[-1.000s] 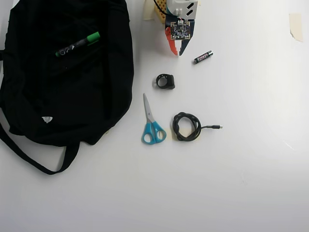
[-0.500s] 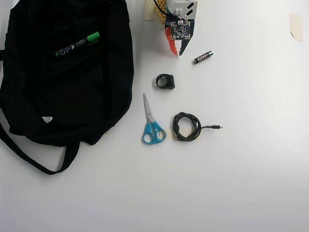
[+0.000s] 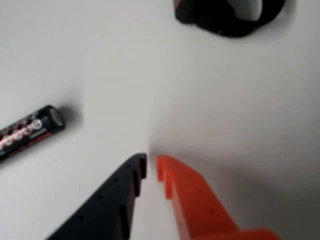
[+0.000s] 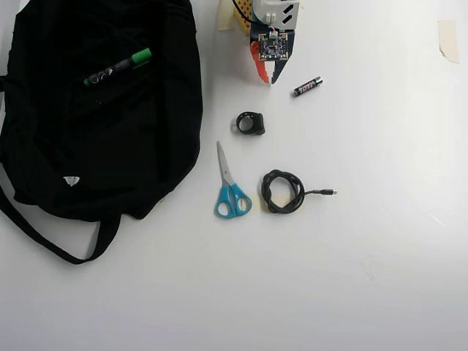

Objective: Put the green marker into the black bag

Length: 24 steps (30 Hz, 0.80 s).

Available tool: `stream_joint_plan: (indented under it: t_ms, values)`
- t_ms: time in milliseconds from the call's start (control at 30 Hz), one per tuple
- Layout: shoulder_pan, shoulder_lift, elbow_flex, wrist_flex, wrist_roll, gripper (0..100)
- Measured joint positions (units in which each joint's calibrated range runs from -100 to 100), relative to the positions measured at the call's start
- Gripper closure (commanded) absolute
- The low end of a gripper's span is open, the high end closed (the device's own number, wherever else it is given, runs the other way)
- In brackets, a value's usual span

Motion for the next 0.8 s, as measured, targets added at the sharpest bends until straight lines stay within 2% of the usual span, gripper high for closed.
stream_joint_plan:
  t_ms: [433, 800]
  values:
    - [0.1, 0.8, -9.5, 0.0, -0.1, 98]
    - [0.1, 17.8, -28.1, 1.5, -0.1, 98]
